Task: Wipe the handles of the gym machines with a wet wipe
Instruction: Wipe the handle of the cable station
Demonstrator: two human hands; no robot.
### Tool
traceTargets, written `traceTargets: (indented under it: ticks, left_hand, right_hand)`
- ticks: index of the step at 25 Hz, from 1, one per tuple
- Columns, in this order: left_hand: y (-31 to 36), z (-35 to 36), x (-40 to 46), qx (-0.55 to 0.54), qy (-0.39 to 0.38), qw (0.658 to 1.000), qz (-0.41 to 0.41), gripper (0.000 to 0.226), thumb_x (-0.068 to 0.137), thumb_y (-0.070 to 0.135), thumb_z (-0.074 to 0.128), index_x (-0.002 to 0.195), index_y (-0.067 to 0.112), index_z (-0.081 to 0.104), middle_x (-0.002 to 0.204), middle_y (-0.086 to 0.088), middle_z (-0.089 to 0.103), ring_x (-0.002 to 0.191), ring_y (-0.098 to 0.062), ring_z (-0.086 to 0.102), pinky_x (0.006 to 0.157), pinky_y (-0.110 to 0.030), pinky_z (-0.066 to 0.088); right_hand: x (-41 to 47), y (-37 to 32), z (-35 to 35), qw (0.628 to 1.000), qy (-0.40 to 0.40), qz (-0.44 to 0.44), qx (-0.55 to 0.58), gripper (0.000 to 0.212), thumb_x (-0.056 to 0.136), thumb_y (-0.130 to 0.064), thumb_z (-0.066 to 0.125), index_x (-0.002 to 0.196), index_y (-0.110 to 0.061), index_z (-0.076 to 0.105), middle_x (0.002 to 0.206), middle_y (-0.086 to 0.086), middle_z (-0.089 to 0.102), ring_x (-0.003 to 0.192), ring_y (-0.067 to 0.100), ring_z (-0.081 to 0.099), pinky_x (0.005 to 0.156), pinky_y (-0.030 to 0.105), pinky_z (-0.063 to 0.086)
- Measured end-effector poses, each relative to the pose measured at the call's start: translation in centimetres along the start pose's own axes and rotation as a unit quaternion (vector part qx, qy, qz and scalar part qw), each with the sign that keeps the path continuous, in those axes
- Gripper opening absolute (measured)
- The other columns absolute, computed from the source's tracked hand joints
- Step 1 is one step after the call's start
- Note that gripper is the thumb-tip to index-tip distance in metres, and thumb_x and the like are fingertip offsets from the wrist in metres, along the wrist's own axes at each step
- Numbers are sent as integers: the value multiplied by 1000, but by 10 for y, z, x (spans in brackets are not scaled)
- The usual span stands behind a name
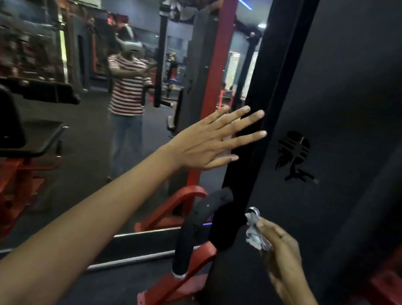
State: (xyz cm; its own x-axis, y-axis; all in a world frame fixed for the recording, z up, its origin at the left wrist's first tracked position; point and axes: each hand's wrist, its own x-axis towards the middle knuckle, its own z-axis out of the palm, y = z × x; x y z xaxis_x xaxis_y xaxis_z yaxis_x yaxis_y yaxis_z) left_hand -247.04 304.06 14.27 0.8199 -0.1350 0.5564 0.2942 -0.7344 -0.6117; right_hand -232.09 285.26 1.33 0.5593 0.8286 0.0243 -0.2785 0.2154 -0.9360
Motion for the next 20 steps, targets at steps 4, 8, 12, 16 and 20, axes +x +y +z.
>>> traceTargets:
  ticks: [4,8,12,16,20]
  left_hand:
    - [-10,16,1,-21,32,999,27,60,102,42,33,154,20,11,160,-12,3,148,-28,1,119,-48,13]
    - [-13,27,4,-53,63,996,44,62,102,42,35,153,18,10,160,-11,1,148,-27,0,120,-46,10]
    - [-28,44,9,-88,116,985,89,62,102,42,33,152,12,11,160,-11,6,148,-27,1,120,-46,8]
    - [-36,68,22,-133,188,964,136,65,101,43,36,151,6,15,159,-13,15,147,-27,4,120,-47,9]
    - [-42,89,33,-157,242,941,177,71,100,51,36,150,5,17,158,-15,17,147,-29,7,120,-46,10]
  right_hand:
    - [-19,-29,25,946,7,-228,-230,18,83,-12,67,100,-12,73,100,2,73,97,17,67,83,30,53]
    - [-15,-39,55,778,-7,-431,-457,30,83,4,66,107,-12,71,102,-6,68,97,5,64,82,17,51]
    - [2,-27,75,624,-11,-455,-635,41,79,4,67,116,-13,67,108,0,64,96,15,60,78,28,54]
    - [18,-21,92,545,27,-405,-734,43,72,2,72,111,-15,69,100,3,65,84,23,61,61,34,56]
    - [23,-16,116,576,70,-291,-761,42,70,9,69,98,-22,74,93,-1,65,80,22,56,65,25,46]
